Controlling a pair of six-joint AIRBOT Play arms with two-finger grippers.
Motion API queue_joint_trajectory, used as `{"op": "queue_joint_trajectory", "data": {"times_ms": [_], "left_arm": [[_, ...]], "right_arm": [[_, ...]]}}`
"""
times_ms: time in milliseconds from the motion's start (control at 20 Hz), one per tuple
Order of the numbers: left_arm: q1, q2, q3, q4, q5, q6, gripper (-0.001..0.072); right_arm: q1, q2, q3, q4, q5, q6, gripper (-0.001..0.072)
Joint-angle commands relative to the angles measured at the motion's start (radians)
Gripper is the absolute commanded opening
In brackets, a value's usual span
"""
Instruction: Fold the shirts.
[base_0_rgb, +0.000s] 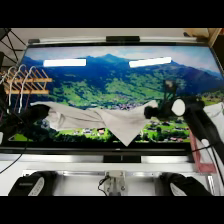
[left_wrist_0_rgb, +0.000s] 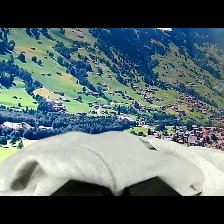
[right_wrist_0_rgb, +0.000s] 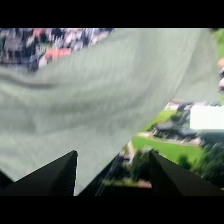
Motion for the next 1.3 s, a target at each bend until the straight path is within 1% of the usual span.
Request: {"op": "queue_joint_trajectory", "data": {"times_ms": [0,100,200,250,400,550,600,650,700,750,800,850,900,1000,1050,1150,1200,1250], "left_arm": [[0.000,0.000,-0.001,0.006,0.004,0.038,0.0044],[0.000,0.000,-0.001,0.005,-0.012,0.038,0.0043],[0.000,0.000,-0.001,0.005,-0.032,0.038,0.0043],[0.000,0.000,-0.001,0.005,-0.035,0.038,0.0044],[-0.001,0.000,-0.001,0.004,-0.038,0.038,0.0043],[-0.001,0.000,-0.001,0.004,-0.038,0.038,0.0044],[-0.001,0.000,0.000,0.004,-0.038,0.038,0.0044],[0.000,0.000,0.001,0.005,-0.038,0.038,0.0044],[0.000,0.000,0.009,0.005,-0.038,0.039,0.0044],[0.002,0.000,0.028,0.005,-0.036,0.042,0.0043],[0.009,0.000,0.064,0.006,-0.036,0.043,0.0043],[0.026,0.000,0.117,0.006,-0.040,0.064,0.0043],[0.051,-0.001,0.183,0.006,-0.056,0.113,0.0043],[0.126,-0.001,0.355,0.017,-0.137,0.200,0.0043],[0.171,-0.001,0.451,0.044,-0.192,0.202,0.0043],[0.264,0.000,0.631,0.074,-0.281,0.186,0.0043],[0.308,0.001,0.711,0.073,-0.299,0.131,0.0043],[0.348,0.003,0.793,0.072,-0.301,0.040,0.0043]], "right_arm": [[0.000,0.010,-0.216,0.249,0.016,-0.045,0.0595],[0.002,-0.021,-0.283,0.282,-0.027,-0.035,0.0595],[0.002,-0.074,-0.296,0.345,-0.100,-0.035,0.0595],[0.005,-0.103,-0.296,0.401,-0.147,-0.041,0.0595],[0.066,-0.185,-0.296,0.604,-0.281,-0.113,0.0595],[0.136,-0.238,-0.296,0.697,-0.391,-0.112,0.0595],[0.144,-0.241,-0.296,0.736,-0.431,-0.120,0.0523],[0.142,-0.235,-0.290,0.772,-0.453,-0.143,0.0175],[0.129,-0.222,-0.270,0.788,-0.454,-0.164,0.0075],[0.110,-0.200,-0.237,0.778,-0.444,-0.224,0.0078],[0.083,-0.164,-0.190,0.760,-0.432,-0.314,0.0077],[0.049,-0.115,-0.130,0.731,-0.404,-0.386,0.0078],[0.010,-0.060,-0.065,0.684,-0.373,-0.424,0.0078],[-0.088,0.073,0.090,0.561,-0.320,-0.441,0.0078],[-0.142,0.146,0.172,0.502,-0.308,-0.440,0.0078],[-0.240,0.277,0.306,0.443,-0.315,-0.439,0.0078],[-0.281,0.332,0.350,0.439,-0.317,-0.436,0.0078],[-0.314,0.383,0.383,0.439,-0.315,-0.431,0.0078]]}}
